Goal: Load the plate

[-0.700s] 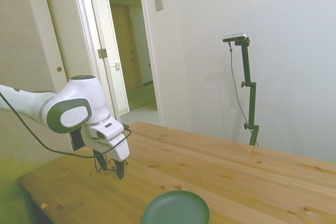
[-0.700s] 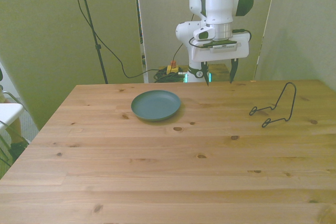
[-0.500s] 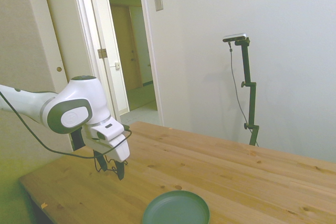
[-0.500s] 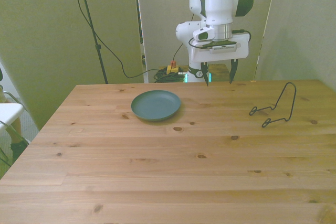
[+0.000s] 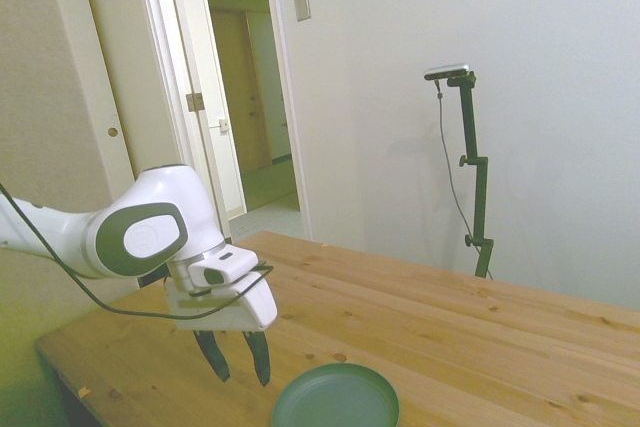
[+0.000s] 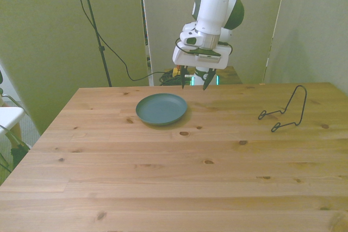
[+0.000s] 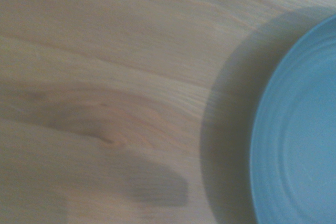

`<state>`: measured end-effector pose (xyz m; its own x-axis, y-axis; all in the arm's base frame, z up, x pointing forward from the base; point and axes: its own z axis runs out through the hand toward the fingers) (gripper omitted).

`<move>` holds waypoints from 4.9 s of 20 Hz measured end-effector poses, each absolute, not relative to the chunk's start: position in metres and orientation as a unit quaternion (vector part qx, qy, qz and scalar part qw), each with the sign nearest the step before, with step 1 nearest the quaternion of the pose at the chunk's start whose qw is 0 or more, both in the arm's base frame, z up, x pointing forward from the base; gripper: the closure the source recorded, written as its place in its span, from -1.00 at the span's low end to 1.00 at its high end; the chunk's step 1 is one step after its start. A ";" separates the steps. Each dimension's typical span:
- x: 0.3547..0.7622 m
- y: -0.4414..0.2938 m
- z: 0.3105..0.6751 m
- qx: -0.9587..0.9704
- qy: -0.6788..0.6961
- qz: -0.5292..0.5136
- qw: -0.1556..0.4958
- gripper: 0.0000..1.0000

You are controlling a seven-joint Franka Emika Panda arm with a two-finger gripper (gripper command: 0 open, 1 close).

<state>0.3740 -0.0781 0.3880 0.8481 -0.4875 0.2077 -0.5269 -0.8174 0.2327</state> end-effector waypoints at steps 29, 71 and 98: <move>0.377 -0.116 0.338 0.957 0.043 0.104 0.268 1.00; 0.368 -0.123 0.393 0.970 -0.035 0.142 0.192 1.00; 0.392 -0.043 0.590 0.972 0.001 0.027 -0.232 1.00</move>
<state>0.3922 -0.0428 0.5898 0.9986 -0.0099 0.0525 0.0149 -0.8920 -0.4518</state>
